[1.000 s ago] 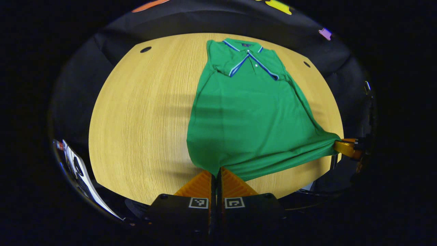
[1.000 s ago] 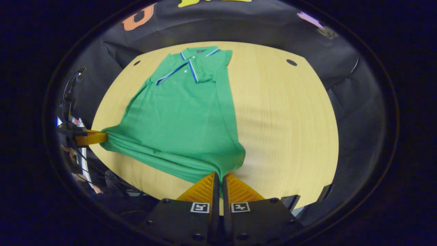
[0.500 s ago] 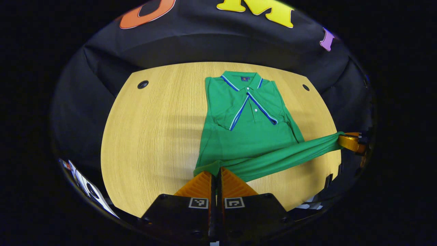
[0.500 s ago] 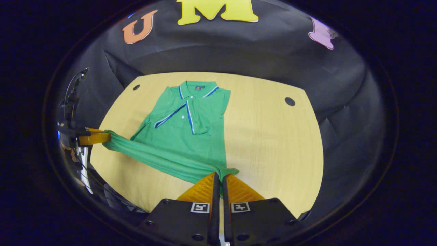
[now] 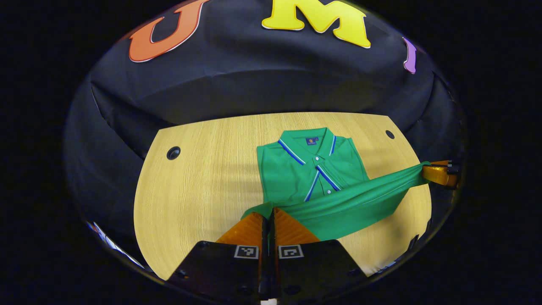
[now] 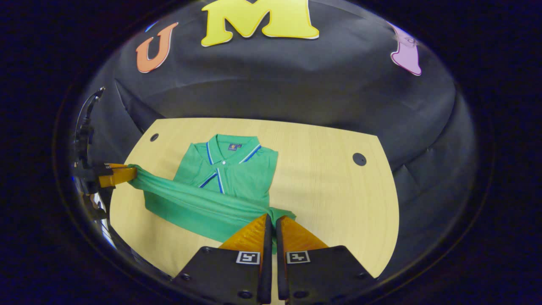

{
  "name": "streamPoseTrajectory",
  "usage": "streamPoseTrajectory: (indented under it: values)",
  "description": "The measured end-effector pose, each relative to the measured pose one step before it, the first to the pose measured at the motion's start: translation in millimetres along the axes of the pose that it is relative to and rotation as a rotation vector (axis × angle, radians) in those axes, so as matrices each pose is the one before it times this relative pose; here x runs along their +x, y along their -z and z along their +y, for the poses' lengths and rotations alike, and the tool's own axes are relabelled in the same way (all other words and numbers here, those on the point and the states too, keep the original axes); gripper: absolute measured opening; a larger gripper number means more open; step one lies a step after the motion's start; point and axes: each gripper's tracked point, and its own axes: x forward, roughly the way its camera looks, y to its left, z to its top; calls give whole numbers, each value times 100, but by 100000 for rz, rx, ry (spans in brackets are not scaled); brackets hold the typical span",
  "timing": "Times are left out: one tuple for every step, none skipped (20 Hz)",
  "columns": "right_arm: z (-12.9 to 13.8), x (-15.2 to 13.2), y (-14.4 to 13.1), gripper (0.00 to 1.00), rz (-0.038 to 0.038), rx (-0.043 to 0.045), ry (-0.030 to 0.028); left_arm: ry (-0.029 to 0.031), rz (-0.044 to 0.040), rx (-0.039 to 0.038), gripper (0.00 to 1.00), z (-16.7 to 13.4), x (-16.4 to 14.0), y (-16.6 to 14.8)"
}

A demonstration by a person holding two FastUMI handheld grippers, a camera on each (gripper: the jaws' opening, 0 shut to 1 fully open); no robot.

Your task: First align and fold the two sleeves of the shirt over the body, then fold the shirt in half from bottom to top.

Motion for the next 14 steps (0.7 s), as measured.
streamPoseTrajectory:
  values:
    - [-79, 1085, -1016, 8, -1043, -68, 850, -612, -286, 1516, 3, 249, 978, -584]
    - [149, 1091, -686, 8, -770, -70, 421, -464, -928, 231, 3, 121, 1125, -661]
    - [-232, 1212, -744, 8, -648, 189, 1303, 236, -326, 2, 3, -47, 1114, -817]
    - [-119, 1250, -740, 8, -606, 532, 853, -452, -559, 201, 3, 116, 1184, -682]
    - [-158, 1333, -600, 8, -442, 1183, 921, -188, -680, 630, 3, 193, 1185, -701]
    - [-146, 1315, -407, 8, 28, 676, 894, -134, -2120, 766, 3, 131, 1195, -906]
    - [-219, 1253, -625, 8, -619, 547, 1005, -1269, -1397, 1391, 3, 419, 1402, -652]
    - [-80, 1425, -888, 8, -1470, 659, 407, -932, -81, 431, 3, 445, 1385, -265]
    - [-40, 1107, -600, 8, -1084, 97, 393, -392, 699, -808, 3, 325, 1233, -62]
    - [-16, 1186, -605, 8, -1170, -171, 380, -5, 1022, -1851, 3, 213, 1156, 103]
    - [35, 1238, -520, 8, -845, -138, 36, 102, 1135, -998, 3, 51, 1174, 98]
    - [97, 1034, -428, 8, -962, -263, -87, -582, 187, 42, 3, 212, 1113, 94]
    - [133, 1157, -222, 8, -750, -825, -213, -547, 237, 1093, 3, 218, 931, 82]
    - [105, 960, 170, 5, -89, -719, -367, -744, 102, 875, 3, 190, 810, 132]
